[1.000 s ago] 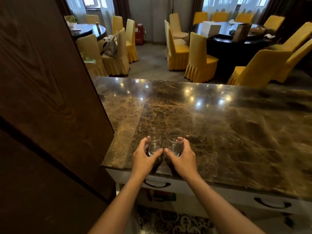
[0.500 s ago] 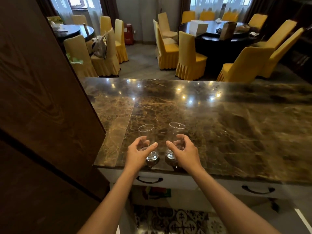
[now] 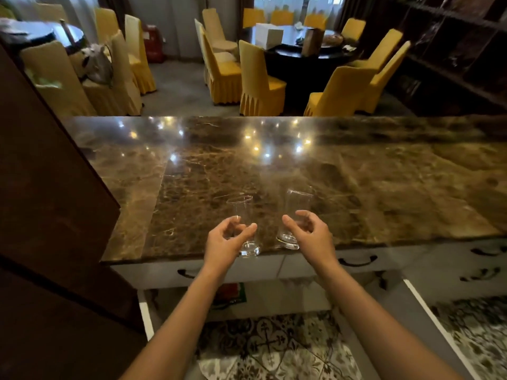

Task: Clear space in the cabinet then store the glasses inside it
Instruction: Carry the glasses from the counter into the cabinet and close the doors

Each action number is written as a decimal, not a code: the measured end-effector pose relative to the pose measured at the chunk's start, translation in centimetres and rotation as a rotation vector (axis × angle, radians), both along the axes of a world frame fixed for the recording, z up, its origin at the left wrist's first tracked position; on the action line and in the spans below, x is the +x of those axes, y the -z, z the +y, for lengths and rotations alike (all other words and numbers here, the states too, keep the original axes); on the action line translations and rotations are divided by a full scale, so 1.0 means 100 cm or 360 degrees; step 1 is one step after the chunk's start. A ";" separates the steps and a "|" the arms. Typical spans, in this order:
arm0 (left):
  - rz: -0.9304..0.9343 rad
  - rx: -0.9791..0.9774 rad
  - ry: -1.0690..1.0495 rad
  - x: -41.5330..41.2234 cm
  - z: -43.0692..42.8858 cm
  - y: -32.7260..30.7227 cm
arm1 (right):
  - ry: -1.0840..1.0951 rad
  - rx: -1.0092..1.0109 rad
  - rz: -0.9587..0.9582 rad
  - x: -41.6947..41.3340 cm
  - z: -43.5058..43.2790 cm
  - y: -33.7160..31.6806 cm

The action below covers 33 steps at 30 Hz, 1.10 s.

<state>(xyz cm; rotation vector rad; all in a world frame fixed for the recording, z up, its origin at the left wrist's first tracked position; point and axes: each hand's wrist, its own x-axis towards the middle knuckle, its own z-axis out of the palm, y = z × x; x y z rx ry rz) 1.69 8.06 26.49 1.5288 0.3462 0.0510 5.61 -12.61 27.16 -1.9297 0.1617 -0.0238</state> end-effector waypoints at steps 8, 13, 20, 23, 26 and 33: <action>-0.0041 0.0035 0.0121 -0.032 -0.079 -0.001 | 0.0033 0.0078 -0.0038 -0.047 -0.071 -0.001; -0.0020 0.0051 0.0165 -0.071 -0.133 0.005 | 0.0029 0.0084 -0.0033 -0.088 -0.129 0.008; 0.0037 0.0107 0.0125 -0.140 -0.214 0.030 | -0.0035 0.0006 0.0023 -0.159 -0.210 0.046; 0.0098 0.0126 0.0134 -0.167 -0.242 0.054 | -0.0133 -0.0040 0.0103 -0.186 -0.234 0.070; 0.0190 0.0095 0.0102 -0.192 -0.262 0.080 | -0.0182 -0.0052 0.0213 -0.210 -0.250 0.098; 0.0404 0.0088 0.0055 -0.202 -0.277 0.157 | -0.0173 -0.0003 0.0421 -0.220 -0.263 0.182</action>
